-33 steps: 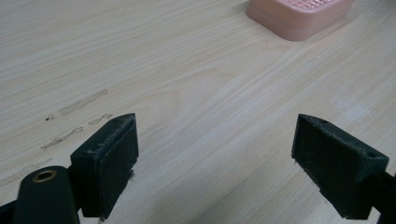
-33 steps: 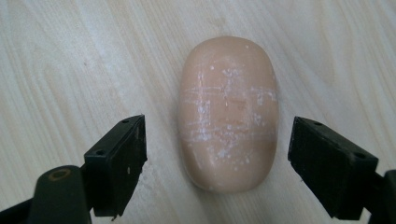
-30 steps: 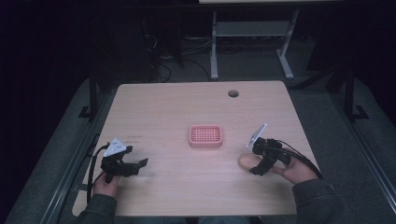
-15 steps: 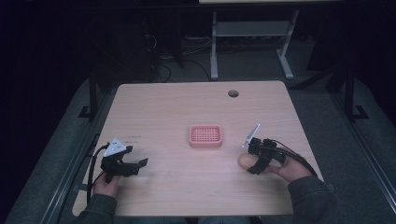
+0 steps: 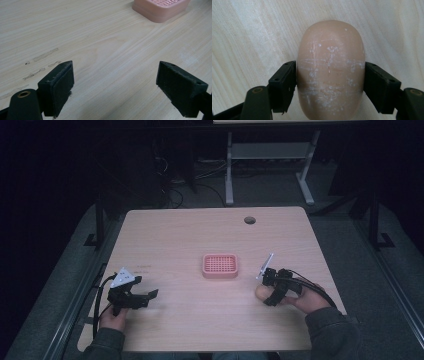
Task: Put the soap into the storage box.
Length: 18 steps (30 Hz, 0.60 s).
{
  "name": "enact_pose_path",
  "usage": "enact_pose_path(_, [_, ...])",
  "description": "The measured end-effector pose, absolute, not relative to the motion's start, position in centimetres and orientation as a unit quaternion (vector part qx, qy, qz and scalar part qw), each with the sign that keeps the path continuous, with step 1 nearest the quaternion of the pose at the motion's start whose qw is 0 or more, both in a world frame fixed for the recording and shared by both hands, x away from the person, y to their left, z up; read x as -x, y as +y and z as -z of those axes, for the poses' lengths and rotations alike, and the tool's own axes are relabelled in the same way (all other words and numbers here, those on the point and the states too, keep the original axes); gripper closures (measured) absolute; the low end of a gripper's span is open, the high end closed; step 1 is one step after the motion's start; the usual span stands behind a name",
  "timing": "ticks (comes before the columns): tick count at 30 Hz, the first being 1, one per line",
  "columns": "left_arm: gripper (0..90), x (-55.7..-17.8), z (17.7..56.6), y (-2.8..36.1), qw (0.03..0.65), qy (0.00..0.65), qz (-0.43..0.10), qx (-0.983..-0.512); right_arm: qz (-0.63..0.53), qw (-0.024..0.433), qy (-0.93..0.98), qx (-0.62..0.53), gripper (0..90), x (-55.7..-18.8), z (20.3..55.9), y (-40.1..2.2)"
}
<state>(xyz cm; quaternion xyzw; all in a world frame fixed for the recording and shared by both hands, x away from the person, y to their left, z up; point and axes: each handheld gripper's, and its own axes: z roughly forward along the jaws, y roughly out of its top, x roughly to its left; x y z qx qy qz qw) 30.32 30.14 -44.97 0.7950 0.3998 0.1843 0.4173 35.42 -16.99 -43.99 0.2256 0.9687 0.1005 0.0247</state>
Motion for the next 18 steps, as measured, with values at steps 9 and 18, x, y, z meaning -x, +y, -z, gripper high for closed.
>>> enact_pose_path(9, [14.3,-30.32,44.93,30.22,0.415,0.398,-0.184,-0.797,-0.094,0.023,0.970,-0.224,31.4,-35.60,44.10,-16.84])
enact_pose_path(18, [14.3,-30.31,44.94,30.21,0.417,0.400,-0.184,-0.795,-0.095,0.024,0.972,-0.213,31.8,-35.54,44.04,-16.81])
